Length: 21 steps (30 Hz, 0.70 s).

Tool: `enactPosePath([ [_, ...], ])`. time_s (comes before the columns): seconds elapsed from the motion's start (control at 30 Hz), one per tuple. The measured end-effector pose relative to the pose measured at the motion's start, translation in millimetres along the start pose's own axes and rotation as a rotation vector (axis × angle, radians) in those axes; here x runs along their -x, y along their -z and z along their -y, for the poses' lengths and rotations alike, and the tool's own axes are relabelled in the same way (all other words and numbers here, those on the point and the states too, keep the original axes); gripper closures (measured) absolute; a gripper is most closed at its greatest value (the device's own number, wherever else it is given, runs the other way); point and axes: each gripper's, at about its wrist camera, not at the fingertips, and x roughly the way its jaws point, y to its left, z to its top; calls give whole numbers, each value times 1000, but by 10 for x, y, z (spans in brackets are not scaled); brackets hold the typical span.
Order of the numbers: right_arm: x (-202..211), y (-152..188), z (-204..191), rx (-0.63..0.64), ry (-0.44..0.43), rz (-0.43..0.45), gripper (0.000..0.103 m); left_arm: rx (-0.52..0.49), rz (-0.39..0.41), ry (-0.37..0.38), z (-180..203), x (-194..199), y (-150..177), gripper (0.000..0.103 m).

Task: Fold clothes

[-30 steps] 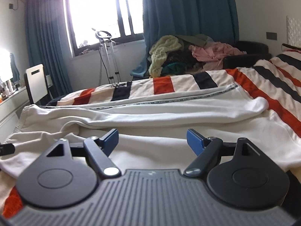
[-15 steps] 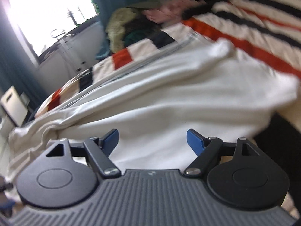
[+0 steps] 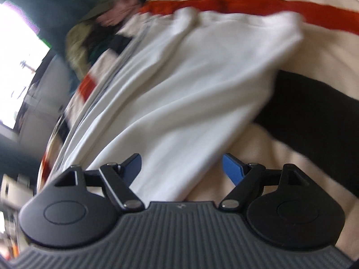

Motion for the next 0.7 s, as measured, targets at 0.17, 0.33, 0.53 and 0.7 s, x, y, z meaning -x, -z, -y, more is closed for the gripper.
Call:
enactPosePath([
  [0.17, -14, -168, 384, -212, 49, 33, 23, 213, -28, 47, -273, -233, -331, 6],
  [0.33, -166, -281, 508, -303, 84, 63, 20, 181, -5, 31, -174, -326, -461, 18],
  [0.53, -341, -434, 412, -290, 105, 140, 29, 64, 48, 88, -23, -282, -550, 38],
  [0.7, -430, -563, 463, -293, 106, 206, 63, 90, 43, 106, -89, -345, -614, 39],
])
